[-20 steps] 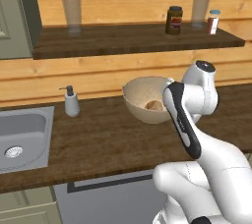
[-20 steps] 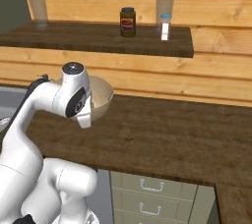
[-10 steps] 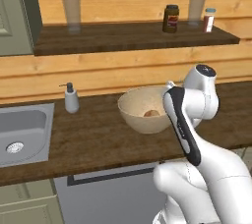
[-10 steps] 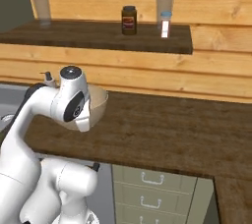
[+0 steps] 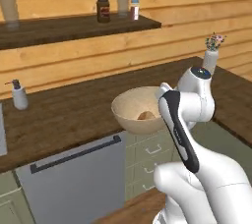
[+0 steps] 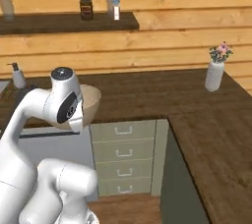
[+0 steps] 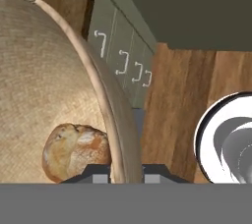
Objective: Open the cabinet, pick up the bread from the cabinet and place it in the basket. Then move the basket to the dining counter.
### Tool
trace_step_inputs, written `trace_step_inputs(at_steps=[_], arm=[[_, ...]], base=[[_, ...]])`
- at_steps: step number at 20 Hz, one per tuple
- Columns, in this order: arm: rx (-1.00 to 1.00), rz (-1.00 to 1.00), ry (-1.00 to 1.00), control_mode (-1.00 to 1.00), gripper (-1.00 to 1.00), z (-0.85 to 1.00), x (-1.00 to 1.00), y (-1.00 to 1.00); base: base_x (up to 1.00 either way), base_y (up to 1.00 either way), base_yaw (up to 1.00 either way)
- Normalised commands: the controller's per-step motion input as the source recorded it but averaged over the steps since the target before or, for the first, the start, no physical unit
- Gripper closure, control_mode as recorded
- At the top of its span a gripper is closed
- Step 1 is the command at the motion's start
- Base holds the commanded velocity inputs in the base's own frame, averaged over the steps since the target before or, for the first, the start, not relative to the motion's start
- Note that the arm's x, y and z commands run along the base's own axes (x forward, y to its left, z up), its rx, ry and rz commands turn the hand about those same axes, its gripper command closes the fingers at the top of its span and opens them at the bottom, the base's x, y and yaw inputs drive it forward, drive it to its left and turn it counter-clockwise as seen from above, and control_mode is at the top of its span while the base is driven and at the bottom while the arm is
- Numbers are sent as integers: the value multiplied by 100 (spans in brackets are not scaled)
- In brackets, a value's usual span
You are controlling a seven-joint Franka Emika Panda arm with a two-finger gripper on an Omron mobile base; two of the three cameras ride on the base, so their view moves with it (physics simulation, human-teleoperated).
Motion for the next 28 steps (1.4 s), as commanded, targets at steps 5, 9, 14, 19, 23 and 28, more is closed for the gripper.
trace_step_inputs(at_steps=[5,9,14,19,23,28], arm=[[0,0,0,100,100,0,0,0],[0,0,0,100,100,0,0,0],[0,0,0,100,100,0,0,0],[0,0,0,100,100,0,0,0],[0,0,0,100,100,0,0,0],[0,0,0,100,100,0,0,0]], base=[[-1,0,-96],[-6,0,-96],[-2,-21,-86],[-6,-38,-79],[-5,-82,-48],[38,-100,-15]])
